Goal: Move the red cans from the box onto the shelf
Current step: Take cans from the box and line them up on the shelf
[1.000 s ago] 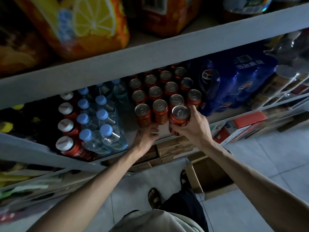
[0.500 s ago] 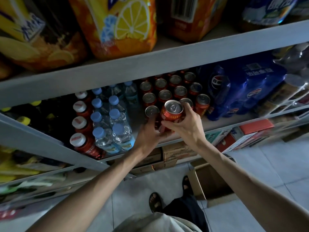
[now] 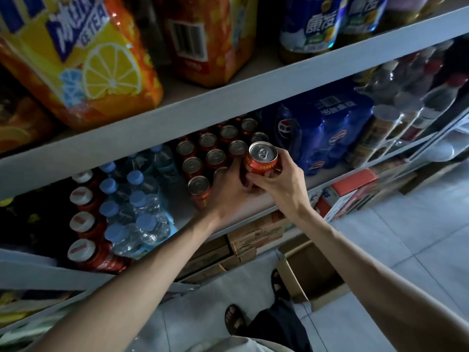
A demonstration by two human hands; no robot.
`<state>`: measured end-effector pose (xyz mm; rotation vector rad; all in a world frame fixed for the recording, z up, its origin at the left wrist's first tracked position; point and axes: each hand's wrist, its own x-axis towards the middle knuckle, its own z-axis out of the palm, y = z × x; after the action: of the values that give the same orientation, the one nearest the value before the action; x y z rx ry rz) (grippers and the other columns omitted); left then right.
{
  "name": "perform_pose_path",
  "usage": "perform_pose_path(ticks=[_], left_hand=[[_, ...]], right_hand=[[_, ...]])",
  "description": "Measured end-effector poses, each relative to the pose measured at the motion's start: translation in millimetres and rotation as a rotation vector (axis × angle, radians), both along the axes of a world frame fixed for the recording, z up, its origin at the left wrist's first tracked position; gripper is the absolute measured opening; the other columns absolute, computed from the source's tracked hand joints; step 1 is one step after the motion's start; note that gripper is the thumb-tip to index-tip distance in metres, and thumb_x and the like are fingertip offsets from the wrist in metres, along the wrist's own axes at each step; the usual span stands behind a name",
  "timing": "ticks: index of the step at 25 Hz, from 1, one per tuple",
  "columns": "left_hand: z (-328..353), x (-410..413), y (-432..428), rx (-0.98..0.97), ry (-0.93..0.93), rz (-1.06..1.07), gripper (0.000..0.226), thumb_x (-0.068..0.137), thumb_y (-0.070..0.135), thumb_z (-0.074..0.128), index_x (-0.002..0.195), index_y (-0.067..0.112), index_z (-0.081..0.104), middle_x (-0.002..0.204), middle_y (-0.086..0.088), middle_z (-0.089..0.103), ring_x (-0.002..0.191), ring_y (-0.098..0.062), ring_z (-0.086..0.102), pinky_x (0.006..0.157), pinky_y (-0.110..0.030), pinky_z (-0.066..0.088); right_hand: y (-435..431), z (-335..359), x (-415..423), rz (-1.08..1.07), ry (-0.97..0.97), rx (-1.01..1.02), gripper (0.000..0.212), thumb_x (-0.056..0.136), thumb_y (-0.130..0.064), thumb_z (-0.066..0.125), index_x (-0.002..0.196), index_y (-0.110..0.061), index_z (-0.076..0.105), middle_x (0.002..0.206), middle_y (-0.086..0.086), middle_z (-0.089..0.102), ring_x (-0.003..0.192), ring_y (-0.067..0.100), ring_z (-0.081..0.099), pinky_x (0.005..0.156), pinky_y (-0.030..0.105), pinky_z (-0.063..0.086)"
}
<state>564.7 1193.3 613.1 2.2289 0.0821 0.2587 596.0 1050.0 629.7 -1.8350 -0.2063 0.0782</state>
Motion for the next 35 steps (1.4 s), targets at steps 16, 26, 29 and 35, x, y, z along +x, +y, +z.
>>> perform_pose_path(ticks=[16, 26, 29, 35], left_hand=[[7.8, 84.7, -40.9, -0.228, 0.055, 0.137, 0.069, 0.066, 0.028, 0.088, 0.125, 0.008, 0.057, 0.119, -0.007, 0.066, 0.105, -0.012, 0.062, 0.095, -0.025, 0.047], [-7.5, 91.5, -38.4, -0.216, 0.111, 0.112, 0.082, 0.068, 0.031, 0.086, 0.138, 0.010, 0.047, 0.134, -0.009, 0.059, 0.124, -0.020, 0.055, 0.110, -0.037, 0.040], [-7.8, 89.0, -40.2, -0.198, 0.115, 0.114, 0.081, 0.069, 0.032, 0.086, 0.138, 0.010, 0.047, 0.134, -0.010, 0.059, 0.126, -0.023, 0.053, 0.108, -0.038, 0.042], [-5.7, 87.9, -43.6, -0.190, 0.128, 0.129, 0.081, 0.071, 0.031, 0.084, 0.140, 0.011, 0.045, 0.133, -0.007, 0.060, 0.117, -0.010, 0.055, 0.080, 0.004, 0.032]], right_hand=[[-74.3, -42.6, 6.8, -0.151, -0.023, -0.024, 0.031, 0.089, 0.002, 0.061, 0.116, -0.013, 0.063, 0.109, -0.001, 0.067, 0.098, 0.010, 0.065, 0.085, 0.025, 0.056], [-83.9, -54.5, 10.4, -0.118, -0.024, -0.071, 0.028, 0.088, 0.003, 0.060, 0.109, -0.015, 0.065, 0.100, -0.004, 0.068, 0.091, 0.007, 0.065, 0.078, 0.020, 0.053], [-83.7, -55.6, 11.9, -0.103, -0.009, -0.075, 0.029, 0.088, 0.003, 0.059, 0.107, -0.017, 0.065, 0.099, -0.006, 0.068, 0.089, 0.006, 0.064, 0.077, 0.018, 0.053], [-86.4, -61.0, 11.2, -0.071, -0.002, -0.106, 0.027, 0.090, 0.002, 0.059, 0.108, -0.018, 0.065, 0.098, -0.007, 0.067, 0.089, 0.005, 0.065, 0.075, 0.016, 0.053]])
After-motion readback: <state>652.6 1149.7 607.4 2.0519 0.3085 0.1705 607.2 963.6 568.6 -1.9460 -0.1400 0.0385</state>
